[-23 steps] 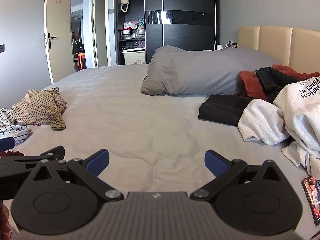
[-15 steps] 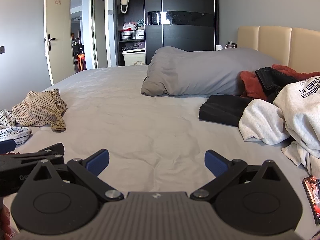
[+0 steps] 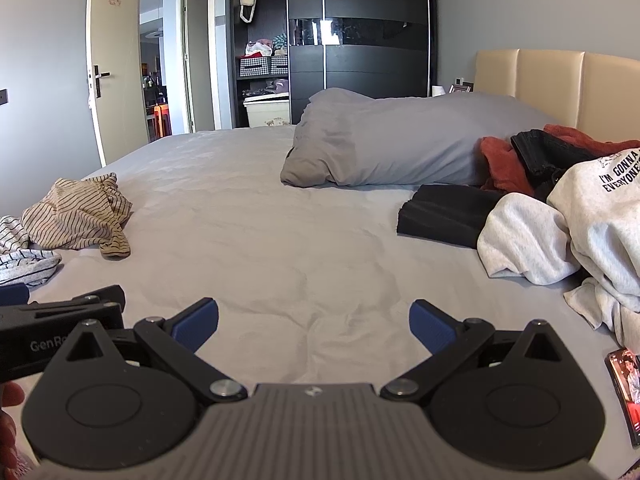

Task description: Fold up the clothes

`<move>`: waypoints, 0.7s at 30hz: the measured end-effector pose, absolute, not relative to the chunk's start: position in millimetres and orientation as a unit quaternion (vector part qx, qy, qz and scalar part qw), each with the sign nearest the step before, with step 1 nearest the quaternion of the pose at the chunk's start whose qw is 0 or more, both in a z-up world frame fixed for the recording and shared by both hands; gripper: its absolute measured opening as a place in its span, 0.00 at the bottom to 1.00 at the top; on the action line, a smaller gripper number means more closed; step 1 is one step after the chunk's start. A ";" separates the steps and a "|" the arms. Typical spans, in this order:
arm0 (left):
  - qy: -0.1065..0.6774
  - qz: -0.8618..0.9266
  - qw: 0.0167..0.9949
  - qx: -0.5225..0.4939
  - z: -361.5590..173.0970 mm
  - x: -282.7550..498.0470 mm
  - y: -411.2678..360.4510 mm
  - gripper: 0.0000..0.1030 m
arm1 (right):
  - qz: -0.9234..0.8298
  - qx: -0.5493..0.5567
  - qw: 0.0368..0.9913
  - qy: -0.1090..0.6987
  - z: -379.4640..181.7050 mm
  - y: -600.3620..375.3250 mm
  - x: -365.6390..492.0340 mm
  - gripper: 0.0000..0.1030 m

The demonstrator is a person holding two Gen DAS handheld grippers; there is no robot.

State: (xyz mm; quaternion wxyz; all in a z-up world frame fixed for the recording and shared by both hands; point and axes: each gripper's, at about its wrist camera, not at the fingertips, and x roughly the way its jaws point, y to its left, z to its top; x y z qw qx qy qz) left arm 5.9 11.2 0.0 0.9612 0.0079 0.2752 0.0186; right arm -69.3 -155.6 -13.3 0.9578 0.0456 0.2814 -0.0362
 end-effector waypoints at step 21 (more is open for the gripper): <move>0.272 0.023 0.962 0.013 0.7 4.5 8.7 0.99 | -0.039 0.047 0.957 0.283 -11.8 -152.8 -72.0 1.00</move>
